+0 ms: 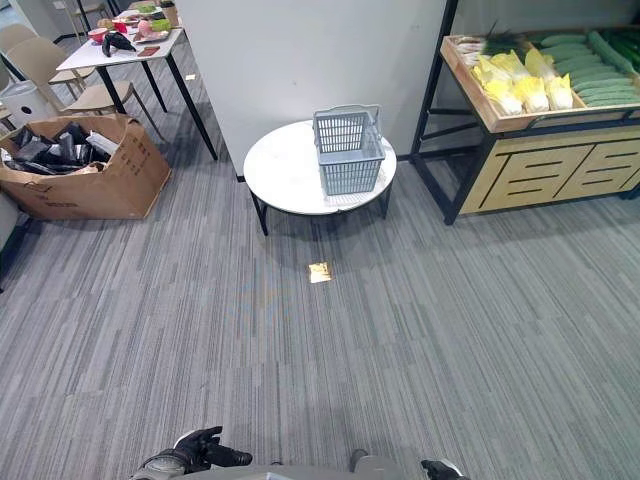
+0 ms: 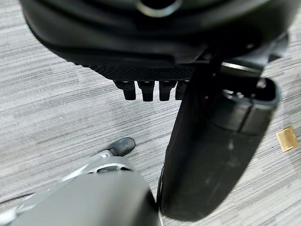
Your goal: Get the vegetables into the basket
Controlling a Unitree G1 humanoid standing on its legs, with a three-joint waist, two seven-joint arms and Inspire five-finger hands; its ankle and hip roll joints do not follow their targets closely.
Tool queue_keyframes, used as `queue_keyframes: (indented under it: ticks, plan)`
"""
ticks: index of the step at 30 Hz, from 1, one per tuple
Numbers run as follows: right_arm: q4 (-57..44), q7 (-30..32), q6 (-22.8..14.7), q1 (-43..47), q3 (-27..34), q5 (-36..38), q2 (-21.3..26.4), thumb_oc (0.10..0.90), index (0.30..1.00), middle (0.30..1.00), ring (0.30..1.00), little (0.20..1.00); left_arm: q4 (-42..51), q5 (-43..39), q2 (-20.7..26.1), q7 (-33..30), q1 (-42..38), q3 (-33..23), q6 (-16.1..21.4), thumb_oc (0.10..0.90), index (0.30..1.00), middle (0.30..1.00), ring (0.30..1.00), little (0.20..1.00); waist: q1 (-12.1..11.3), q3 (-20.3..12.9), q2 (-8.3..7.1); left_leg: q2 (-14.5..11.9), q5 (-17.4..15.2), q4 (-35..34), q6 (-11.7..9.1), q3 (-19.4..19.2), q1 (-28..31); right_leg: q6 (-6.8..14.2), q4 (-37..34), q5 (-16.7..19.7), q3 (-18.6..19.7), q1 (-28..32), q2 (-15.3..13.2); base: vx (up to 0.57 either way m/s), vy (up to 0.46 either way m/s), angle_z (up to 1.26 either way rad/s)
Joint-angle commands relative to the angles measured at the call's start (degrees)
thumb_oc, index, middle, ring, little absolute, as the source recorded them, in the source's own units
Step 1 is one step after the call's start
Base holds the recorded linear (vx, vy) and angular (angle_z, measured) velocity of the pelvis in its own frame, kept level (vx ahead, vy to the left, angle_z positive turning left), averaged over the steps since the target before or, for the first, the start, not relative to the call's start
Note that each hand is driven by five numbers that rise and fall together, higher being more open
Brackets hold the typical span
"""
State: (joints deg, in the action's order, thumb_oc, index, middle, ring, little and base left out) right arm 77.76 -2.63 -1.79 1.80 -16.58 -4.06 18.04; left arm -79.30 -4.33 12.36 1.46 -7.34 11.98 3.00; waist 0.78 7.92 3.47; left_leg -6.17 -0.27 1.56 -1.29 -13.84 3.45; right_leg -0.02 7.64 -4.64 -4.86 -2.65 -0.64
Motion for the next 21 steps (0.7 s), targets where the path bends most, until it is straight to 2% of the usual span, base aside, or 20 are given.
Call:
queue_keyframes:
  ticks: [1,6,10,11,12,15,16,17,20,21]
  plan:
    - [2.1,0.5,-0.7,4.0,-2.1,1.4,-0.7,0.9,1.0,1.0,1.0,1.0,-2.6,3.2,2.8,-1.0,0.0,0.7,-0.3,0.9,1.0,1.0,1.0,1.0,-0.3,0.8,-4.24,-1.4,2.7,-5.8,-3.1,2.7,2.3,3.0,-8.6,8.7,1.3,3.5,-3.6,0.01,-0.173,-0.02]
    - [0.6,0.7,-1.1,5.7,-3.3,1.7,0.1,0.9,1.0,1.0,1.0,1.0,-1.7,2.7,3.2,-1.5,-1.1,1.4,-0.1,0.9,1.0,1.0,1.0,1.0,-0.4,2.7,-3.93,-3.2,1.5,0.9,-3.7,3.4,-1.8,1.4,-3.5,6.3,1.8,0.0,-1.8,0.03,-0.159,0.01]
    - [0.5,1.0,-1.1,6.1,-3.2,1.7,1.1,0.9,1.0,1.0,1.0,1.0,-1.0,1.8,2.4,-1.4,-1.9,2.3,-0.1,0.9,1.0,1.0,1.0,1.0,-0.4,4.5,-3.86,-3.5,4.0,9.7,-4.6,6.1,-6.2,-0.1,-2.6,5.1,1.5,0.4,-1.0,0.07,-0.153,0.03]
    - [0.5,1.0,-1.1,6.1,-3.2,1.7,1.1,0.9,1.0,1.0,1.0,1.0,-1.0,1.8,2.4,-1.4,-1.9,2.3,-0.1,0.9,1.0,1.0,1.0,1.0,-0.4,4.5,-3.85,-3.5,3.9,9.8,-4.6,6.2,-6.3,-0.1,-2.6,5.1,1.4,0.4,-1.0,0.08,-0.008,0.09]
    - [0.8,1.2,-1.0,6.2,-3.0,1.6,1.5,0.9,1.0,1.0,1.0,1.0,-0.8,1.3,2.2,-1.4,-2.0,2.5,-0.1,0.9,1.0,1.0,1.0,1.0,-0.6,4.9,-3.69,-1.8,5.2,9.7,-4.3,8.9,-8.0,0.0,-2.4,4.8,1.5,0.6,-1.1,0.09,0.021,0.07]
    - [0.7,1.2,-1.0,6.2,-3.0,1.5,1.8,0.9,1.0,1.0,1.0,1.0,-0.9,1.3,2.1,-1.2,-1.9,2.7,0.0,0.9,1.0,1.0,1.0,1.0,-0.5,5.1,-4.0,-1.2,4.7,7.2,-3.5,9.2,-10.0,0.4,-2.3,4.5,1.6,0.8,-1.8,0.09,0.052,0.11]
    - [0.6,1.3,-0.9,6.1,-2.9,1.2,2.0,0.9,1.0,1.0,1.0,1.0,-1.0,1.4,2.0,-1.4,-1.7,2.9,0.0,0.9,1.0,1.0,1.0,1.0,-0.7,5.1,-4.1,-2.3,6.1,4.4,-3.3,8.6,-12.0,0.9,-2.2,3.9,2.0,1.0,-2.0,0.2,0.152,0.15]
    - [0.3,1.6,-1.0,5.8,-2.9,1.2,2.1,0.9,1.0,1.0,1.0,1.0,-0.8,1.4,1.9,-1.7,-1.3,2.9,0.2,0.9,1.0,1.0,1.0,1.0,-1.2,5.2,-3.55,-4.1,9.7,0.9,-3.9,7.9,-14.3,1.1,-1.9,3.0,2.4,1.7,-1.7,0.25,0.192,0.06]
    - [0.3,1.6,-1.1,5.6,-2.9,1.0,2.2,0.9,1.0,1.0,1.0,1.0,-0.7,1.3,1.9,-1.7,-1.1,2.9,0.3,0.9,1.0,1.0,1.0,1.0,-1.5,5.4,-3.55,-4.6,10.5,-0.4,-4.1,7.6,-14.6,1.2,-1.7,2.5,2.7,2.2,-1.8,0.14,0.118,-0.2]
    - [0.5,1.2,-1.1,5.2,-2.9,0.4,2.1,0.9,1.0,1.0,1.0,1.0,-0.7,1.3,2.2,-1.5,-0.5,2.2,0.6,0.9,1.0,1.0,1.0,1.0,-2.2,4.6,-3.24,-5.0,11.6,-2.9,-4.3,7.0,-14.1,1.9,-1.7,1.3,4.4,4.4,-1.8,0.28,0.25,-0.45]
